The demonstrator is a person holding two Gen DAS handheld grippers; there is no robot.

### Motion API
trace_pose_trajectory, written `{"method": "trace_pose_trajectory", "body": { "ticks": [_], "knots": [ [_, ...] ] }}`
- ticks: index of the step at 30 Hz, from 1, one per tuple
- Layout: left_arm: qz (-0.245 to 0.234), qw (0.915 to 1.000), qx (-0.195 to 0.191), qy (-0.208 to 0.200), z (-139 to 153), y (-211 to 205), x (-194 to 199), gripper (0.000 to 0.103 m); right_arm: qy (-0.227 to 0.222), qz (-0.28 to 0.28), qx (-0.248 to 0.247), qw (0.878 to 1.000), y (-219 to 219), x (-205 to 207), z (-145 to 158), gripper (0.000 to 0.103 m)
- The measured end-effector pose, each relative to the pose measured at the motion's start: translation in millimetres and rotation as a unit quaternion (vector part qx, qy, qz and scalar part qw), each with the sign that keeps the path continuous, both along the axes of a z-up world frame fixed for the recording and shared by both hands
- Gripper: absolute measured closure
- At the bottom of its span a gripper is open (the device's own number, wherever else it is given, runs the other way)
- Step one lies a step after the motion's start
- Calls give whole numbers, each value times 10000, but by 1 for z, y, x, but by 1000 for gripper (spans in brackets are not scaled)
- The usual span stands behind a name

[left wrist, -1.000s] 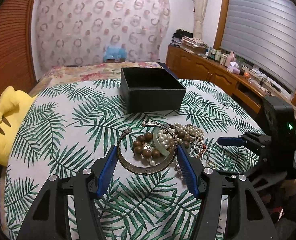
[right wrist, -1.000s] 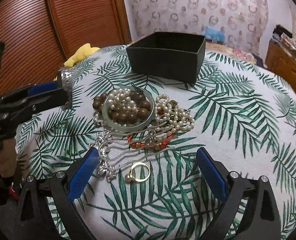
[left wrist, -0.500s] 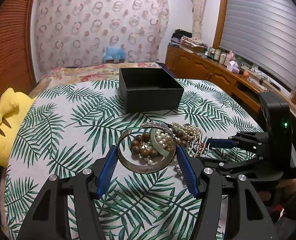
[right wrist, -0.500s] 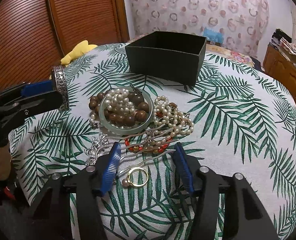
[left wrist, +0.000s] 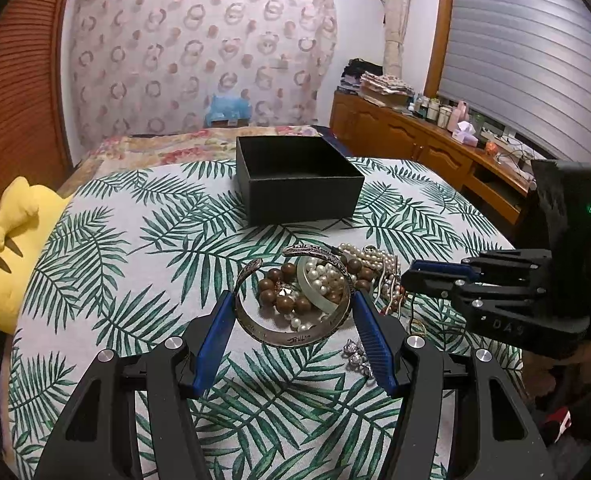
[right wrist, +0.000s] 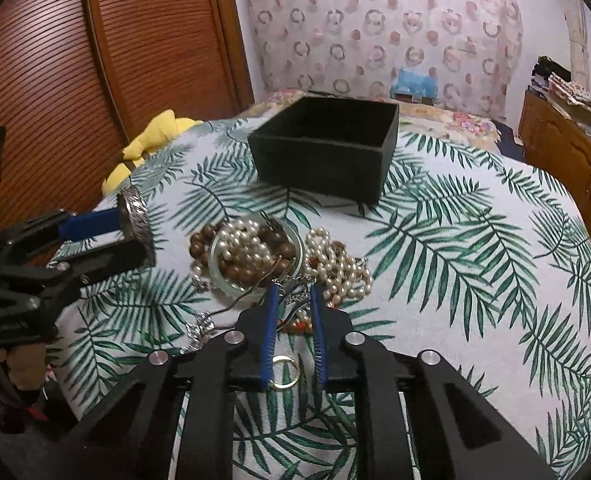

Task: Organize jewelry
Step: 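Grasp the silver earrings with the right gripper while the left gripper lifts the silver bangle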

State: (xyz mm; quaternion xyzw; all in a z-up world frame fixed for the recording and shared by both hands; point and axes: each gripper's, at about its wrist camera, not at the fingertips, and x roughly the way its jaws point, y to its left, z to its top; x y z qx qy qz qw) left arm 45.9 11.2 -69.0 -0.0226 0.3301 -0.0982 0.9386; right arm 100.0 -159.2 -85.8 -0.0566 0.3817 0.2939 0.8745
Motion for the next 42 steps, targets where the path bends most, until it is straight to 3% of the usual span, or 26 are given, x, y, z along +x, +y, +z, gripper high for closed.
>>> {"method": "trace_pose_trajectory", "body": {
  "ticks": [9, 19, 25, 28, 29, 35, 42],
  "knots": [
    [56, 10000, 29, -57, 6, 0, -2, 45, -64, 234, 340, 9991, 0, -11, 23, 98],
    [43, 9999, 56, -79, 12, -2, -2, 45, -192, 278, 417, 9986, -5, -13, 35, 100],
    [17, 10000, 69, -27, 9, -4, -2, 45, -125, -276, -2, 9995, -23, 8, 15, 92],
    [24, 10000, 68, -26, 9, -4, -2, 45, -209, -360, -76, 9991, -31, 5, 10, 71],
    [28, 10000, 65, -24, 9, -3, -3, 45, -251, -327, -85, 9991, -31, 2, 9, 69],
    [21, 10000, 57, -17, 7, -3, -7, 45, -261, 439, -209, 9985, -6, -22, 5, 69],
    [62, 10000, 67, 18, 7, 4, -10, 45, -283, 1043, -841, 9906, 29, -39, -10, 69]
  ]
}}
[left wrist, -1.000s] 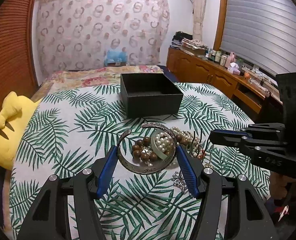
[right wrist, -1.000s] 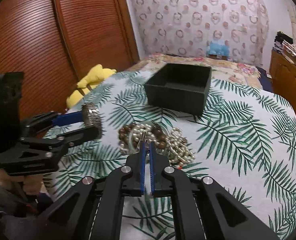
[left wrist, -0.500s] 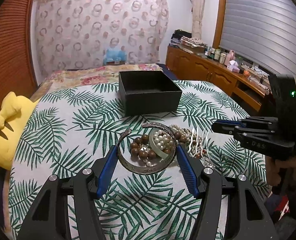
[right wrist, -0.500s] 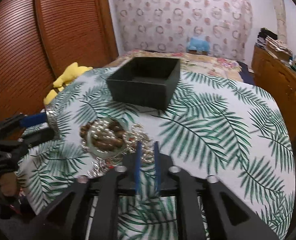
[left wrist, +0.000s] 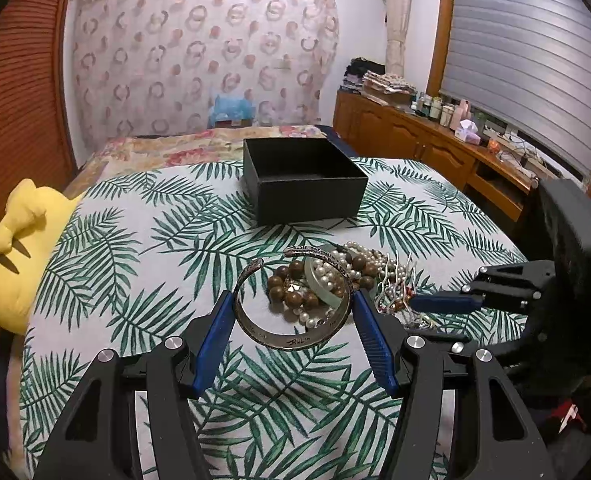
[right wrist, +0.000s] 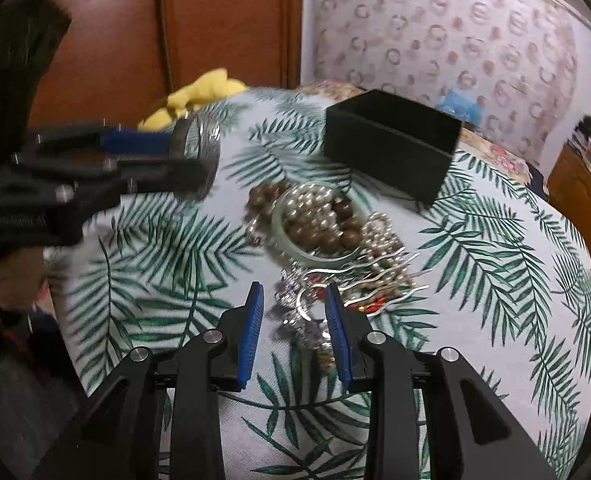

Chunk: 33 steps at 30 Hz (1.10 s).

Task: Organize jewelry
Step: 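Grasp the silver earrings with the right gripper while the left gripper lifts the silver bangle, then carry the silver earrings with the right gripper while the left gripper carries the bangle toward the black box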

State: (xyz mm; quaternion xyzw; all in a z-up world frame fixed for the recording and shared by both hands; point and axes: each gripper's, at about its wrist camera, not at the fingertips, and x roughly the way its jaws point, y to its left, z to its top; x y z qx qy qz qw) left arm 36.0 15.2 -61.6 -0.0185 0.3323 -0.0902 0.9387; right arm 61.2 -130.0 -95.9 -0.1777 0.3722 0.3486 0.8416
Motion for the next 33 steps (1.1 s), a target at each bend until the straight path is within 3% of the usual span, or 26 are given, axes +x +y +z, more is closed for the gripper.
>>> {"method": "trace_pose_trajectory", "body": {
  "ticks": [8, 11, 14, 18, 33],
  "knots": [
    [33, 10000, -4, 8, 1, 6, -1, 45, -580, 116, -971, 9935, 13, -12, -11, 69],
    [33, 10000, -28, -25, 2, 7, -2, 45, -579, 124, -993, 9933, 10, -10, -11, 73],
    [16, 10000, -26, -87, 6, 7, -4, 45, -584, 154, -866, 9944, 6, -9, -4, 85],
    [-11, 9999, 8, -128, 9, 4, -5, 45, -543, 108, -604, 9966, 0, -5, 11, 94],
    [102, 9995, 130, 277, -19, 14, -3, 45, -485, -335, 486, 9971, -39, 39, 69, 95]
  ]
}}
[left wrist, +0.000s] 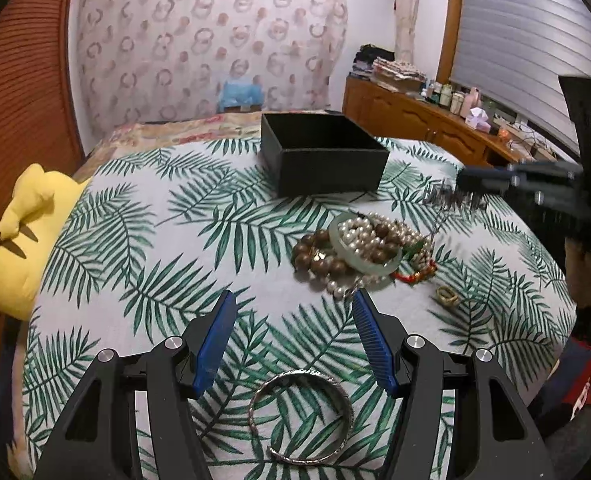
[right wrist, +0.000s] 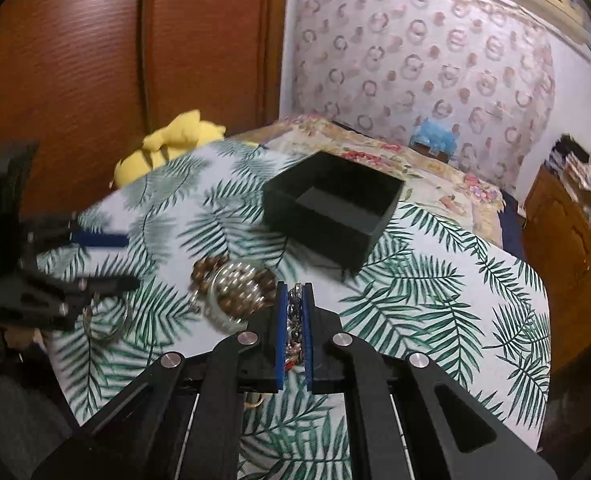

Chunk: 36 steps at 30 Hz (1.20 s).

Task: Organize jewelry
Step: 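Carry the silver earrings with the right gripper while the left gripper carries the bangle toward the black box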

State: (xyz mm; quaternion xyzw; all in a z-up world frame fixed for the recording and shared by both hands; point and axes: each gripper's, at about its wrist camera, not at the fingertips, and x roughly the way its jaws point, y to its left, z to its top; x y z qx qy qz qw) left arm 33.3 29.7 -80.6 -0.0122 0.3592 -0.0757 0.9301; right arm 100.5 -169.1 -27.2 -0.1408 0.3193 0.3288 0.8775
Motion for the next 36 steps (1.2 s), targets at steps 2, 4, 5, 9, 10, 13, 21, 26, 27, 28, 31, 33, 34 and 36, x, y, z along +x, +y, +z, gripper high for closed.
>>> {"method": "trace_pose_trajectory", "body": {
  "ticks": [2, 4, 5, 9, 10, 13, 21, 26, 27, 28, 31, 33, 34, 36],
  "knots": [
    [-37, 10000, 42, 70, -4, -1, -2, 45, 65, -63, 138, 9999, -6, 6, 3, 95],
    [-72, 9999, 86, 115, -7, -1, -6, 41, 112, -101, 278, 9995, -11, 11, 7, 95],
    [-79, 9998, 106, 135, -9, -1, -7, 38, 124, -117, 343, 9993, -13, 13, 8, 95],
    [-105, 9995, 177, 233, -17, 0, -14, 36, 221, -121, 756, 9968, -19, 18, 14, 95],
    [-122, 9993, 229, 266, -19, -1, -16, 36, 249, -123, 818, 9963, -20, 20, 14, 95],
    [-154, 9989, 296, 320, -22, -2, -19, 32, 368, -181, 1053, 9936, -22, 26, 12, 95],
    [-274, 9974, 534, 402, -26, -11, -20, 30, 475, -301, 1311, 9898, -29, 34, 13, 95],
    [-275, 9967, 571, 510, -33, -12, -19, 30, 464, -247, 1515, 9871, -29, 35, 24, 95],
    [-264, 9967, 555, 527, -34, -11, -18, 30, 464, -236, 1561, 9864, -29, 35, 26, 95],
    [-259, 9968, 529, 543, -35, -10, -18, 30, 477, -221, 1621, 9854, -28, 35, 27, 95],
    [-270, 9970, 500, 526, -36, -7, -18, 32, 500, -202, 1788, 9824, -28, 35, 32, 95],
    [-249, 9970, 539, 492, -36, -7, -19, 38, 481, -178, 1819, 9820, -26, 35, 34, 96],
    [-248, 9972, 528, 471, -36, -6, -19, 41, 474, -161, 1804, 9823, -24, 35, 34, 97],
    [-239, 9975, 485, 455, -35, -5, -18, 47, 424, -165, 1715, 9841, -22, 34, 35, 100]
  ]
}}
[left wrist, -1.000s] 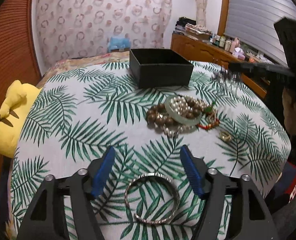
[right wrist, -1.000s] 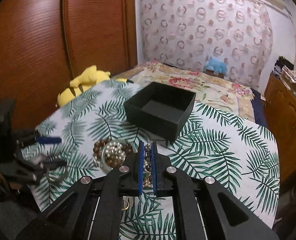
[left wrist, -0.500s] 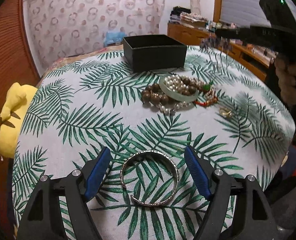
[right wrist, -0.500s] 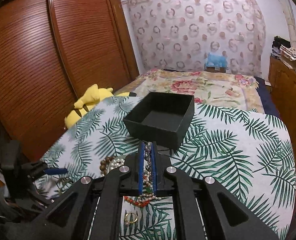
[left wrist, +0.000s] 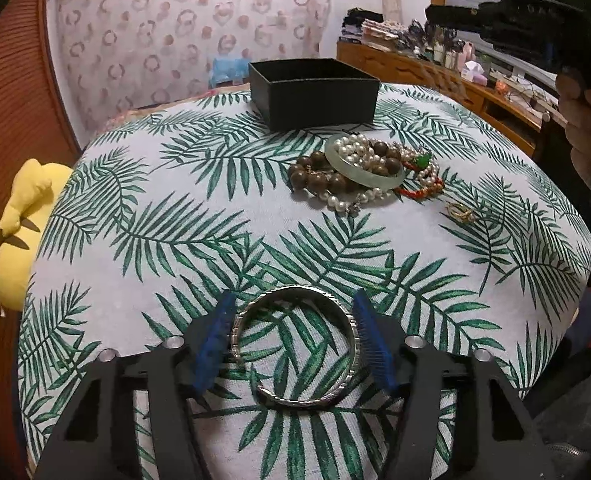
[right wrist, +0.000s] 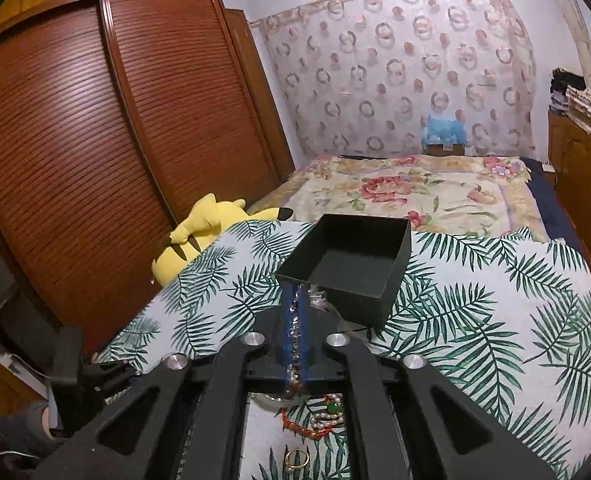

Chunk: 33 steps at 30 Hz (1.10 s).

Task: Organize jewelry
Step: 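Carry the silver earrings with the right gripper while the left gripper carries the bangle toward the black box, then open the right gripper over the black box while the left gripper drops the silver bangle inside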

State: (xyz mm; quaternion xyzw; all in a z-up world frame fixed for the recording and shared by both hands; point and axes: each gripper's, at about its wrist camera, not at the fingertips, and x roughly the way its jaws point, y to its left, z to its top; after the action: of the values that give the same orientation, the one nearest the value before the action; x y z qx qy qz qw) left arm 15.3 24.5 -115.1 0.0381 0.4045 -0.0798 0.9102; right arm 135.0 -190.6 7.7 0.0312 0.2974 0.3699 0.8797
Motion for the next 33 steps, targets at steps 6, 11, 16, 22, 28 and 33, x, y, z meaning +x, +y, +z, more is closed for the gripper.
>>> {"method": "trace_pose_trajectory", "body": {
  "ticks": [6, 11, 16, 22, 28, 33],
  "knots": [
    [22, 9999, -120, -44, 4, 2, 8, 47, 37, 14, -239, 9997, 5, 4, -11, 100],
    [-31, 9996, -119, -257, 20, -1, 20, 47, 34, 3, -365, 9993, 6, 11, -16, 100],
    [-138, 9983, -110, -563, 45, -9, 44, 47, -53, 75, -493, 9987, 11, 23, -11, 100],
    [-208, 9969, -122, -754, 67, -13, 76, 47, -264, 235, -601, 9976, 26, 39, 5, 100],
    [-225, 9961, -155, -843, 83, -11, 105, 47, -492, 299, -667, 9961, 43, 61, 24, 100],
    [-223, 9958, -136, -882, 92, -8, 127, 47, -531, 377, -686, 9955, 57, 86, 28, 100]
  ]
}}
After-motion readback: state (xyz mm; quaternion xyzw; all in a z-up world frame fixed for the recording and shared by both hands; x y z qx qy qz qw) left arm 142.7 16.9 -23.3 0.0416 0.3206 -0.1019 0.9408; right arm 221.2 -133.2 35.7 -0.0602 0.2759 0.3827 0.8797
